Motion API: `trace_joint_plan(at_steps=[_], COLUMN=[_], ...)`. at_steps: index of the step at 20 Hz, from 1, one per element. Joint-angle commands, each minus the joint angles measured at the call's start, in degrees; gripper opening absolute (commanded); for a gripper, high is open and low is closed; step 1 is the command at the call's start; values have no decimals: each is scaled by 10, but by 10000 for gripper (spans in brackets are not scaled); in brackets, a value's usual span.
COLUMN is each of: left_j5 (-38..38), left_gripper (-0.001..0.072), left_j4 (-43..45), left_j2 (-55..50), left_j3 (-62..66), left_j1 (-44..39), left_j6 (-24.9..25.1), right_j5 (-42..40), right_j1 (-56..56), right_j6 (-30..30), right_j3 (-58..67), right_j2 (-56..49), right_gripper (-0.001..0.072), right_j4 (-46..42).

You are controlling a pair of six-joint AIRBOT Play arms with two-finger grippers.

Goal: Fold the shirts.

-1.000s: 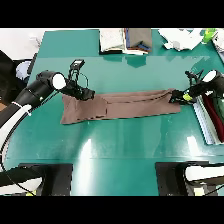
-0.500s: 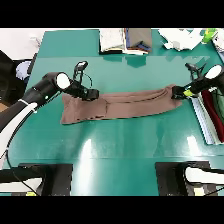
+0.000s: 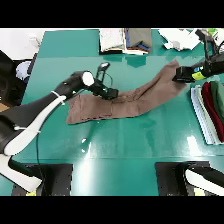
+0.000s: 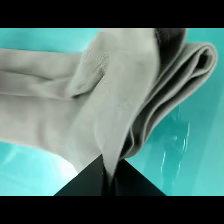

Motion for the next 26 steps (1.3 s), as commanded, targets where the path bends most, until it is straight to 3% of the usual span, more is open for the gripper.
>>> trace_joint_plan(at_steps=[1,10,16,21,26], left_j5=[1,-48,-110,-160,-161], left_gripper=[22,22,23,23,23], left_j4=[-5,42,152,268,278], left_j2=[-59,-76,38,177,287], left_j3=[46,76,86,86,86], left_j1=[-43,-53,45,168,260], left_j6=[2,-5,-16,-13,0], right_j5=[11,16,-10,-103,-260], right_j1=[67,183,221,313,429], right_j6=[33,68,89,109,105], right_j3=[61,182,201,201,201], right_j2=[2,-88,-108,-149,-278], right_gripper=[16,16,16,17,20], right_j4=[0,0,0,11,71])
